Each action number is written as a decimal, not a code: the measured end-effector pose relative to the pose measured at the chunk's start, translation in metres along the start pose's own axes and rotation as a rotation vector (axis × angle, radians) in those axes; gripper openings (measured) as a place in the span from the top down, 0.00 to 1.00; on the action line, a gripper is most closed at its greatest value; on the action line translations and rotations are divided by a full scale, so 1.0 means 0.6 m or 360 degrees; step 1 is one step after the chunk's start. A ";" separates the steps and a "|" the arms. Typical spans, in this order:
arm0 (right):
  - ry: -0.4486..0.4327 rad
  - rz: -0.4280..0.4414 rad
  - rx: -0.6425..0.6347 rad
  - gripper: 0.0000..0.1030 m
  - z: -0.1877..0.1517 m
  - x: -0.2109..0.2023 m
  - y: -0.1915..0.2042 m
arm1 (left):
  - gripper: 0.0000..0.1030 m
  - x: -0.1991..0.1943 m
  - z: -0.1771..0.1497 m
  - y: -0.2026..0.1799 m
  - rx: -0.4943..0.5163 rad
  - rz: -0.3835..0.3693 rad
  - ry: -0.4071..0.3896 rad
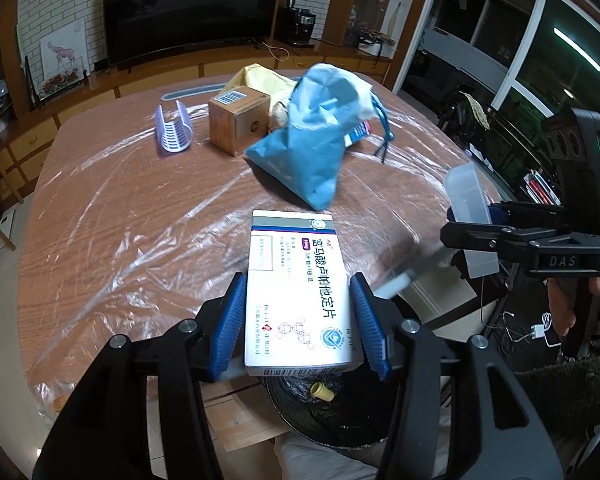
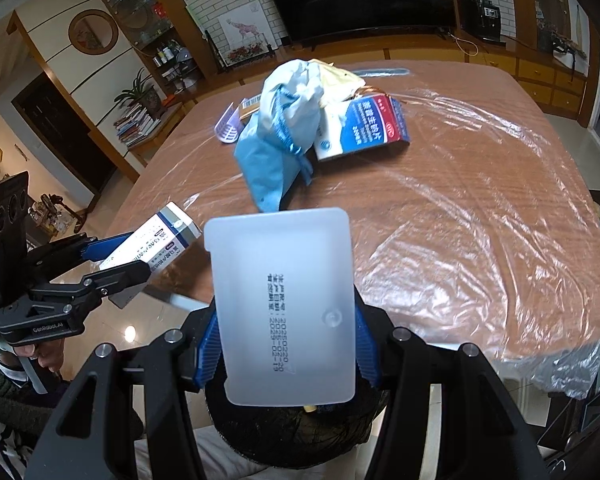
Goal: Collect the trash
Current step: 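Carry the medicine box in the left tool while the right tool carries the white case toward the bin, then lower the medicine box over the bin with the left tool while the right tool lowers the white case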
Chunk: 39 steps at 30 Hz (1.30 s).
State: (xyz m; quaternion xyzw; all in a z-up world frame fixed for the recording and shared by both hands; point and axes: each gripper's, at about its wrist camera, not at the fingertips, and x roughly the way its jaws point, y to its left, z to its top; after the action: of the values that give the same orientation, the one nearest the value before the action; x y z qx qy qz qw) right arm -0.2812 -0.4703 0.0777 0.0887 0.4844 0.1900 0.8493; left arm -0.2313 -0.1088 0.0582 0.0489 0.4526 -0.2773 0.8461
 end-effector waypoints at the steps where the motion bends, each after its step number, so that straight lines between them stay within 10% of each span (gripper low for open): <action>1: 0.0006 0.0008 -0.0001 0.48 -0.003 -0.001 0.001 | 0.48 -0.002 -0.004 -0.004 0.0007 -0.0010 0.0004; 39: 0.0217 0.0073 -0.0029 0.48 -0.108 0.008 0.030 | 0.48 -0.024 -0.106 -0.078 0.0216 -0.0197 0.0159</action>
State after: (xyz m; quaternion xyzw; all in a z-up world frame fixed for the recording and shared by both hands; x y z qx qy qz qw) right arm -0.3385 -0.4537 0.0465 0.0788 0.5371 0.2194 0.8106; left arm -0.3089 -0.1208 0.0401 0.0917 0.4767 -0.3563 0.7984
